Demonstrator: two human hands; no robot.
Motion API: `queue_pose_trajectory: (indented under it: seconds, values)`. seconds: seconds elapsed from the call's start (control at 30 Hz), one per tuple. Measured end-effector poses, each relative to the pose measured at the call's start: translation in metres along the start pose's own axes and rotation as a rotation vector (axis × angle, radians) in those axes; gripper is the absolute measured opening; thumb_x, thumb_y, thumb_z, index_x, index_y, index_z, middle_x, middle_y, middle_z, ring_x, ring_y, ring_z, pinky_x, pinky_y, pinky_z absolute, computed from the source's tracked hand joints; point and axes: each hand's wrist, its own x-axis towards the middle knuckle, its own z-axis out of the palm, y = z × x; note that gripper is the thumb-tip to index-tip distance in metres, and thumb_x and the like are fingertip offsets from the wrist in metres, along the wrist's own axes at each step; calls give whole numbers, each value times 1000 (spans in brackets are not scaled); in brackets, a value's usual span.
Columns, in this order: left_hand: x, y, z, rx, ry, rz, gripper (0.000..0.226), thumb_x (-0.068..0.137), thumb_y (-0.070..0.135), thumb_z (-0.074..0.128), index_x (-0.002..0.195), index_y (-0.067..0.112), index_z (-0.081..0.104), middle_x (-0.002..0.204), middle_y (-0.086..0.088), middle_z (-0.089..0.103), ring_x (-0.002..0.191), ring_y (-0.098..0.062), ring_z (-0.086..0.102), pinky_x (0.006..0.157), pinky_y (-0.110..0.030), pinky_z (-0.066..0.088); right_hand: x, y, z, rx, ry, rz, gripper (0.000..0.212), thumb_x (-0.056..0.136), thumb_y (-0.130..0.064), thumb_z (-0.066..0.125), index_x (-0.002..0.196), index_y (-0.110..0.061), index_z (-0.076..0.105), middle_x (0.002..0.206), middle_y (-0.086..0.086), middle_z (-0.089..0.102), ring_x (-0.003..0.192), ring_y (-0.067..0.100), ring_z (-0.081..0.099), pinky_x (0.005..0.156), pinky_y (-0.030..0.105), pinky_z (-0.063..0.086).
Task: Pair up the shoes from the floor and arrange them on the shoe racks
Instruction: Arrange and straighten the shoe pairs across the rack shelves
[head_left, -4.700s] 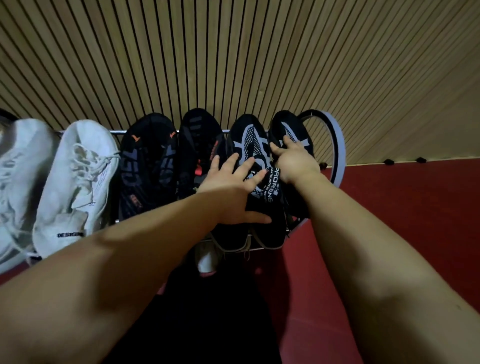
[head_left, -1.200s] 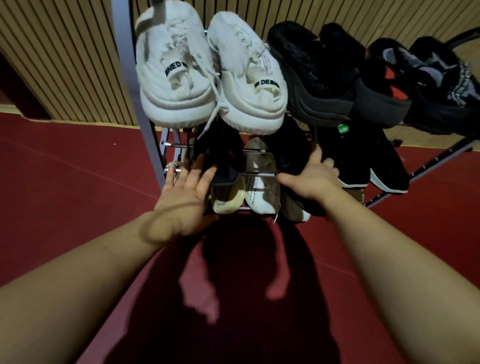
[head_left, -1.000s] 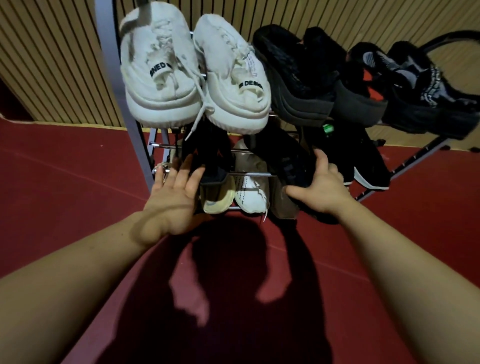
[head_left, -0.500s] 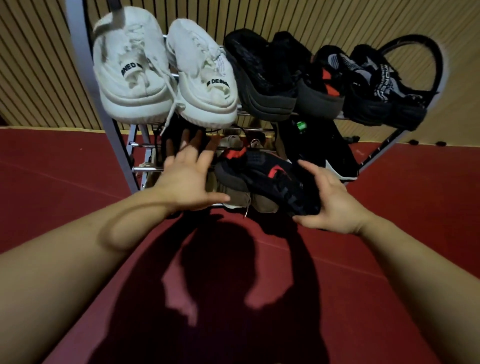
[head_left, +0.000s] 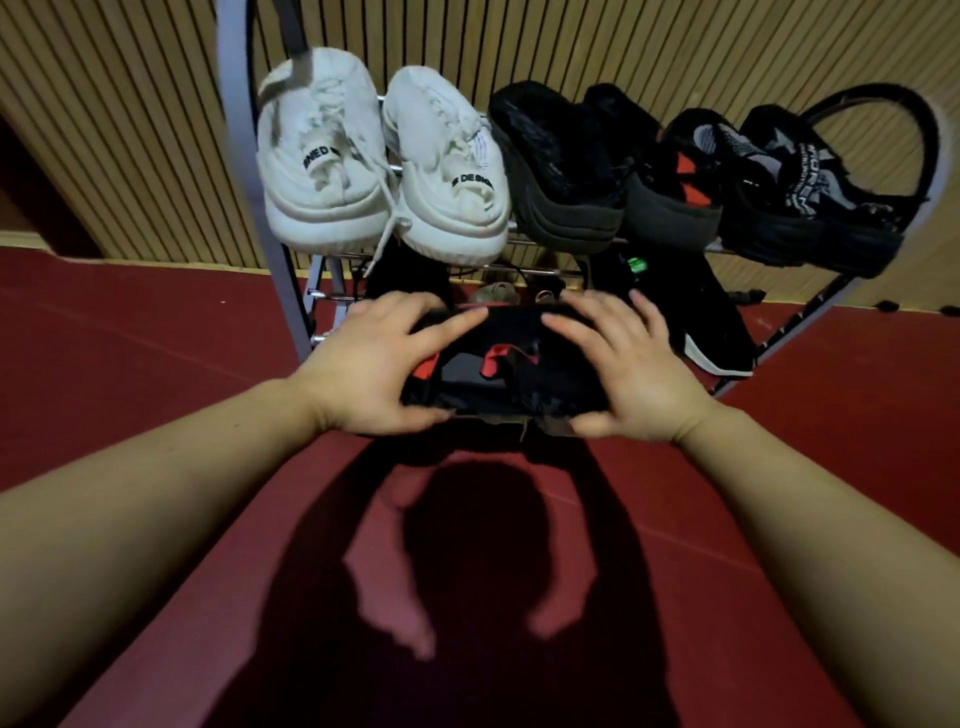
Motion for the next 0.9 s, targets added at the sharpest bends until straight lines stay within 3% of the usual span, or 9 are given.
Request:
queue_pose_trajectory:
  seconds: [0.1,0.17,0.2,0.3,0.37,0.57,0.63,0.73,0.9]
  values:
    - [-18,-9,-4,-39,79,-301,99,64,74,42,144,17,36,109,-19,54,101,-38,52,85,-43,44,23,-24,17,82,214,384,83,67,-42,57,142,-17,30,139,23,41,131,40,36,105,56,25]
    - [-25,-15,-4,-67,142,-516,92,63,74,46,127,8,53,101,-18,53,97,-38,52,82,-41,45,37,-42,27,313,191,685,84,78,-32,64,148,-13,21,146,20,28,135,38,27,107,50,25]
    - [-26,-17,-5,-104,163,-611,86,65,72,54,121,7,55,106,-18,53,101,-37,51,85,-42,45,42,-51,31,443,99,753,88,81,-32,66,150,-13,14,149,18,23,138,35,23,109,46,23]
    - [-19,-19,-2,-211,208,-771,77,71,58,69,125,6,52,122,-18,50,117,-35,45,98,-40,40,63,-80,44,762,-83,653,100,79,-35,73,151,-17,5,151,16,20,140,29,23,114,36,22]
    - [-9,-15,2,-233,224,-792,78,70,58,69,127,7,52,122,-19,50,119,-36,45,99,-38,40,81,-99,52,932,-120,658,101,78,-36,74,148,-11,7,150,16,20,138,29,28,114,37,27]
    - [3,-17,12,-277,224,-829,82,69,59,70,132,12,47,118,-19,53,115,-36,48,94,-38,44,112,-116,61,1318,44,929,58,82,-6,68,125,-7,31,127,16,55,113,29,57,98,45,47]
    - [3,-19,13,-284,228,-822,81,69,59,70,132,13,49,118,-18,53,115,-36,48,95,-38,44,114,-114,60,1455,59,994,49,80,5,64,113,-14,34,113,16,60,95,29,64,84,46,55]
    - [7,-21,12,-289,222,-820,80,70,60,69,133,16,49,123,-17,52,117,-35,48,95,-39,45,109,-93,51,1516,23,1004,49,80,16,52,120,-12,45,106,13,61,76,22,60,54,26,52]
    - [14,-17,17,-187,189,-735,88,70,65,64,141,20,36,137,-11,46,122,-35,45,93,-39,44,68,-25,32,1277,142,1083,30,88,4,53,112,-13,54,103,11,63,82,19,59,70,28,48]
